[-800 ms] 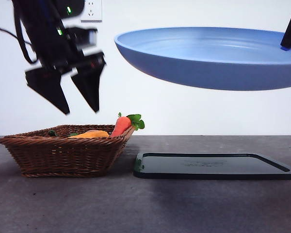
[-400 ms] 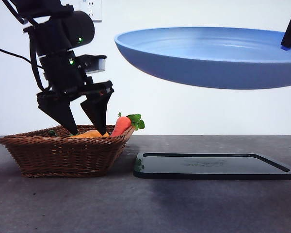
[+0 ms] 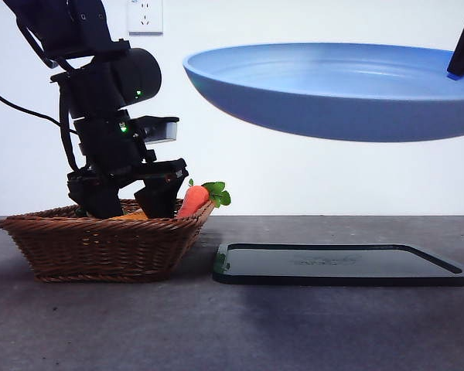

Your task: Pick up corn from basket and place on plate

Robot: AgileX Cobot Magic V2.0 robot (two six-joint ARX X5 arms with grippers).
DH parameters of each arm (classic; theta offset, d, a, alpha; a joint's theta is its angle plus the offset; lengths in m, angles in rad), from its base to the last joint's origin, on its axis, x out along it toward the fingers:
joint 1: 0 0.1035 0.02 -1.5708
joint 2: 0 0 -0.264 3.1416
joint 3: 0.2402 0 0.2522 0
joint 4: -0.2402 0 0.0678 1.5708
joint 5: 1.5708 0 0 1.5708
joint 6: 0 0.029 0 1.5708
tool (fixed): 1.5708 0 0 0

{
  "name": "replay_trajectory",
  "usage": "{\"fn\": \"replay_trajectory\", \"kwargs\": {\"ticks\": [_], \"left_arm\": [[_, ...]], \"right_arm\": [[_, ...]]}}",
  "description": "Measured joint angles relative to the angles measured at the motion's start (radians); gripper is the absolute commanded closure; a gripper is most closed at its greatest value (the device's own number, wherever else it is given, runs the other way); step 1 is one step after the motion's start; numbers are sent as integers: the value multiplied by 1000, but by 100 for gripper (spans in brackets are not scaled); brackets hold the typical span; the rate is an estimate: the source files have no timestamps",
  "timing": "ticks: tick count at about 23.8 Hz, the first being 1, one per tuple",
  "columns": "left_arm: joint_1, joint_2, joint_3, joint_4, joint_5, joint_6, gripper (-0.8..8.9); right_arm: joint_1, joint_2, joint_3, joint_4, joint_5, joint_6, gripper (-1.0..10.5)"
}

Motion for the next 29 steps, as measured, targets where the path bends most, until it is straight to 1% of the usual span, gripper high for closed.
{"fn": "replay_trajectory", "kwargs": {"ticks": [4,9,12,16,20,29], "left_arm": [[-5,2,0,1,0,3,428],[-5,2,0,-1,0,2,539],[-5,2,0,-8,0,2,572],[-5,2,1,-16,0,2,572],[-5,2,31,-72,0,2,572],[-5,2,207,-244,2,-13,572]], "right_arm": [[0,0,0,3,11,0,945],[0,0,0,3,19,0,945],[0,0,0,3,19,0,944],[0,0,0,3,19,0,945],[0,0,0,3,19,0,944],[0,2,0,24,26,8,944]]}}
